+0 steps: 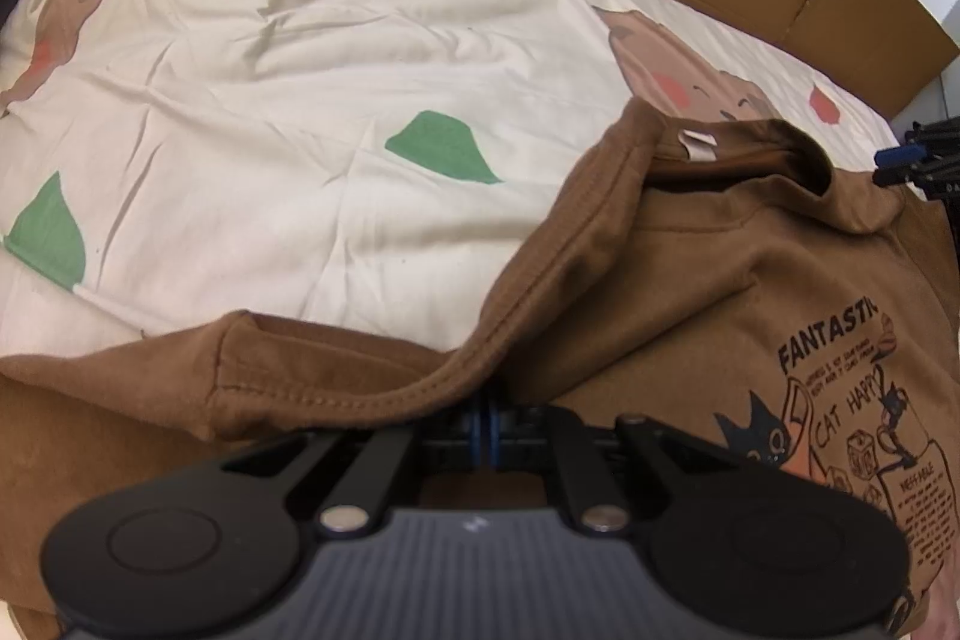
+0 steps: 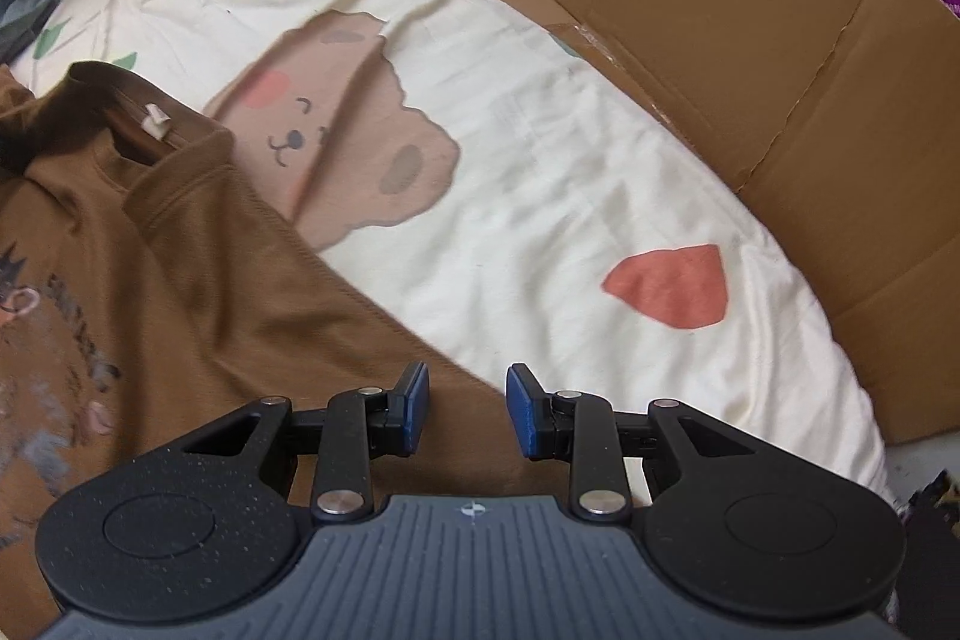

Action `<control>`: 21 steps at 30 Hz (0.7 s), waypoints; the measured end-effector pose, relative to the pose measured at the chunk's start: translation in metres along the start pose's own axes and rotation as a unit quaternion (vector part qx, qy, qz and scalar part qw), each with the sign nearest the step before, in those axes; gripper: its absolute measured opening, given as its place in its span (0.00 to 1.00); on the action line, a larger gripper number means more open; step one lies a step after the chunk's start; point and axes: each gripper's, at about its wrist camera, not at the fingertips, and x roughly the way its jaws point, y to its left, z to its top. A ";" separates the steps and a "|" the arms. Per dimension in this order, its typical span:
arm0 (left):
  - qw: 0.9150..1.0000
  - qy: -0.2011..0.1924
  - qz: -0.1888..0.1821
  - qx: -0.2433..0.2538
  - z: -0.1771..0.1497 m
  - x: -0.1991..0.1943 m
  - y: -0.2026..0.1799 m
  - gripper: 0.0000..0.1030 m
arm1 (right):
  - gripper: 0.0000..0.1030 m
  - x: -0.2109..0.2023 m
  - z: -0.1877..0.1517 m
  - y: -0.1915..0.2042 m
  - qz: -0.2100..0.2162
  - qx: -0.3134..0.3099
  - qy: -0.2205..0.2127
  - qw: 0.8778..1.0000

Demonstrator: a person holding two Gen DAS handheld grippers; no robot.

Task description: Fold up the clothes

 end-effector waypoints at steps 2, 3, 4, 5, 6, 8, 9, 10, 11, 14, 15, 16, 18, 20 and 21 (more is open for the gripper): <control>1.000 0.000 -0.001 0.001 0.000 0.000 0.000 0.05 | 0.34 0.004 0.002 -0.004 -0.001 -0.013 0.004 1.000; 1.000 0.000 -0.001 0.001 0.000 0.000 0.000 0.05 | 0.34 0.007 0.003 -0.006 0.002 -0.020 0.008 1.000; 1.000 -0.001 -0.001 0.001 -0.001 0.000 0.001 0.05 | 0.34 0.010 0.005 -0.007 0.006 -0.026 0.012 1.000; 1.000 -0.001 -0.001 0.001 -0.001 0.000 0.001 0.05 | 0.34 0.013 0.005 -0.008 0.012 -0.032 0.014 0.999; 1.000 -0.001 -0.001 0.001 -0.001 0.000 0.001 0.05 | 0.34 0.016 0.006 -0.009 0.020 -0.040 0.015 0.999; 1.000 -0.002 -0.001 0.000 -0.001 0.000 0.001 0.05 | 0.34 0.023 0.008 -0.008 0.033 -0.060 0.024 0.997; 1.000 -0.001 -0.002 0.001 -0.001 0.000 0.001 0.05 | 0.34 0.026 0.008 -0.008 0.041 -0.068 0.029 0.996; 1.000 -0.001 -0.002 0.001 -0.001 0.000 0.001 0.05 | 0.34 0.029 0.009 -0.008 0.049 -0.077 0.034 0.995; 1.000 0.000 -0.002 0.002 -0.001 0.001 0.001 0.05 | 0.34 0.031 0.010 -0.009 0.056 -0.085 0.040 0.994; 1.000 0.001 -0.004 0.002 0.000 0.001 0.002 0.05 | 0.34 0.035 0.014 -0.007 0.068 -0.113 0.053 0.990; 1.000 0.001 -0.004 0.002 0.000 0.001 0.002 0.05 | 0.34 0.035 0.016 -0.007 0.073 -0.120 0.057 0.988; 1.000 0.001 -0.004 0.002 0.000 0.001 0.002 0.05 | 0.34 0.035 0.018 -0.007 0.077 -0.127 0.061 0.987; 1.000 0.001 -0.004 0.003 0.000 0.001 0.002 0.05 | 0.34 0.034 0.023 -0.006 0.085 -0.142 0.069 0.984; 1.000 0.001 -0.005 0.003 0.000 0.001 0.003 0.05 | 0.34 0.033 0.026 -0.006 0.089 -0.159 0.079 0.980; 1.000 0.001 -0.005 0.003 0.000 0.000 0.003 0.05 | 0.34 0.032 0.027 -0.007 0.091 -0.165 0.085 0.978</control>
